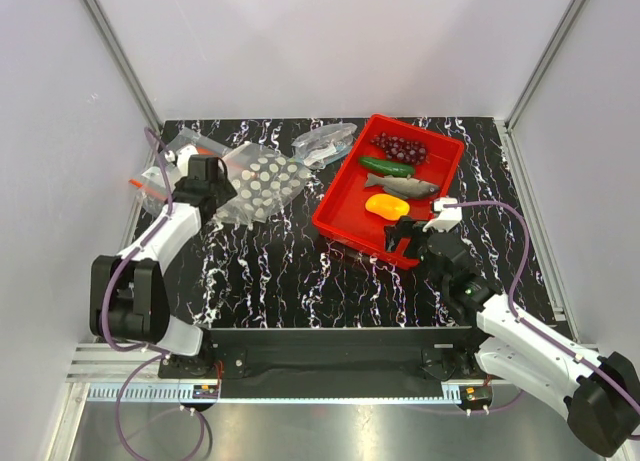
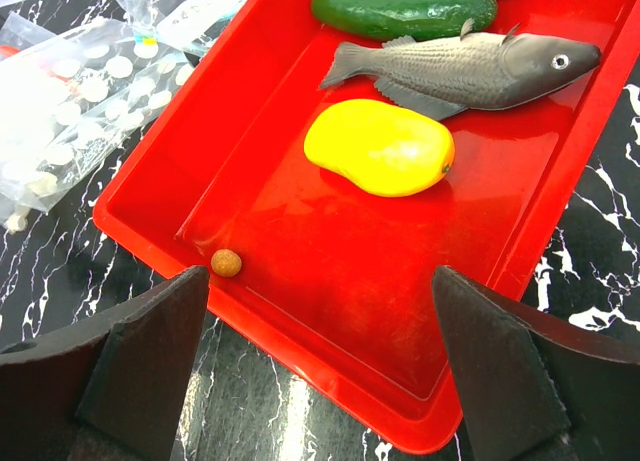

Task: Place the food in the zip-top bag and seal the zipper
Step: Move the zipper food storage bag to the center of the board.

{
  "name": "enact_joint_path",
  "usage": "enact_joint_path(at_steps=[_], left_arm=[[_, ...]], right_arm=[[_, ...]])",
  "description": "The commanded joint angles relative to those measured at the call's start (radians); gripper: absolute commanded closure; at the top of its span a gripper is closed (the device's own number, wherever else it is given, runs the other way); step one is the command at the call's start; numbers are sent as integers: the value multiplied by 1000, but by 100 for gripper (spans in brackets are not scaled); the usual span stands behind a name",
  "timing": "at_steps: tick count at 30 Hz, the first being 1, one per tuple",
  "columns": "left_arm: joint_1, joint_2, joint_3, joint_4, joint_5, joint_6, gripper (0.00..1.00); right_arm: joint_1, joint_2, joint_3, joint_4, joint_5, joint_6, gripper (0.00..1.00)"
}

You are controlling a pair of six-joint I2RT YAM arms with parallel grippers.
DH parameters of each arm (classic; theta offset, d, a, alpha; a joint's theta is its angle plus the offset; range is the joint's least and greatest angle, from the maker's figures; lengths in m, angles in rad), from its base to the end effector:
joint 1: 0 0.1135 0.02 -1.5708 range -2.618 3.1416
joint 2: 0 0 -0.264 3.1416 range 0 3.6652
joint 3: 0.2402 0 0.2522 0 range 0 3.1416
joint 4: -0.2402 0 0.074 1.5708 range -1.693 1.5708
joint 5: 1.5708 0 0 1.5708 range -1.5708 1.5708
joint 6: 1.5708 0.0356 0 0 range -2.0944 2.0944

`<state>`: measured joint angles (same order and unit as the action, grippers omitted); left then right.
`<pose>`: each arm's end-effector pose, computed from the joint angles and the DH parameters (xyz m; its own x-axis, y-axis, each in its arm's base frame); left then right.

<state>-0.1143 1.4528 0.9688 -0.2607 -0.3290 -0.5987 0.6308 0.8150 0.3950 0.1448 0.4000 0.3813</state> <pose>0.3121 -0.0243 0.2418 -0.4840 -0.4813 -0.7308 -0.4853 0.8426 -0.2335 0.1615 0.1008 0.2315 -0.2932 0.2103 -0.9326 -0.1416 0.9552 0.2599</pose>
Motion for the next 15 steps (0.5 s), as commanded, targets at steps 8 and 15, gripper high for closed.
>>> enact_joint_path(at_steps=[8, 15], left_arm=[[215, 162, 53, 49, -45, -114, 100], [280, 337, 312, -83, -197, -144, 100]], right_arm=[[-3, 0, 38, 32, -1, -2, 0], [-3, 6, 41, 32, -9, -1, 0]])
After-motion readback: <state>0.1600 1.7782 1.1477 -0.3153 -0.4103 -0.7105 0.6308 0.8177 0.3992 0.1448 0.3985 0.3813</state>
